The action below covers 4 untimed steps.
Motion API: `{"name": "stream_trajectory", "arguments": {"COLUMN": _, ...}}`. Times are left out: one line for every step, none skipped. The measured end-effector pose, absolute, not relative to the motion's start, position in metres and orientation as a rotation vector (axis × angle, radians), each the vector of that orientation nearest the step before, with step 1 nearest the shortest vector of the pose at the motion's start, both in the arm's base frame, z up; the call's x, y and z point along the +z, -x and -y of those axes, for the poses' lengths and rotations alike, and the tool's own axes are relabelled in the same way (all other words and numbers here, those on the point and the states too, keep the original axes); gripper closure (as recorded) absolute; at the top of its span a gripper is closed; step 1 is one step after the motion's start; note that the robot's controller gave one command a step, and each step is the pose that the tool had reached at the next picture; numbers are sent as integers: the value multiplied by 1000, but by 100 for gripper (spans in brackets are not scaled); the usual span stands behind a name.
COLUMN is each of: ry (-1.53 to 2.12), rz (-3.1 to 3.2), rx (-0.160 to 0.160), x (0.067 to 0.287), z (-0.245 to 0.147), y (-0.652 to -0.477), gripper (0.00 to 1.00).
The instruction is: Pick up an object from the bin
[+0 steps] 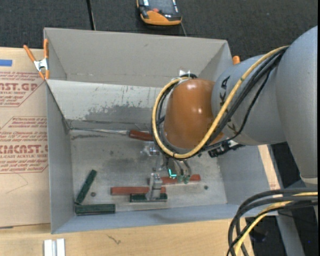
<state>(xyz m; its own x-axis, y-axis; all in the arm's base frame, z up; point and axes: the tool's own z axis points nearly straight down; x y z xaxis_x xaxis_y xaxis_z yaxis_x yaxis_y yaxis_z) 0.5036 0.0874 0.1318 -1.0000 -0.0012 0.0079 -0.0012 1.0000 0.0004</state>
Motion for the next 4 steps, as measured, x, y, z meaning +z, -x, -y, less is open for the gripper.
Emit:
{"name": "stream_trajectory", "arguments": {"ry": -1, "rz": 3141, "rx": -2, "x": 136, "z": -87, "y": -506, "gripper": 0}}
{"name": "stream_trajectory", "arguments": {"ry": -140, "rz": 3144, "rx": 0, "x": 114, "z": -93, "y": -517, "gripper": 0}}
{"name": "stream_trajectory", "arguments": {"ry": -261, "rz": 3127, "rx": -1, "x": 91, "z": -88, "y": -506, "gripper": 0}}
{"name": "stream_trajectory", "arguments": {"ry": -111, "rz": 3137, "rx": -2, "x": 73, "z": -87, "y": -531, "gripper": 100}}
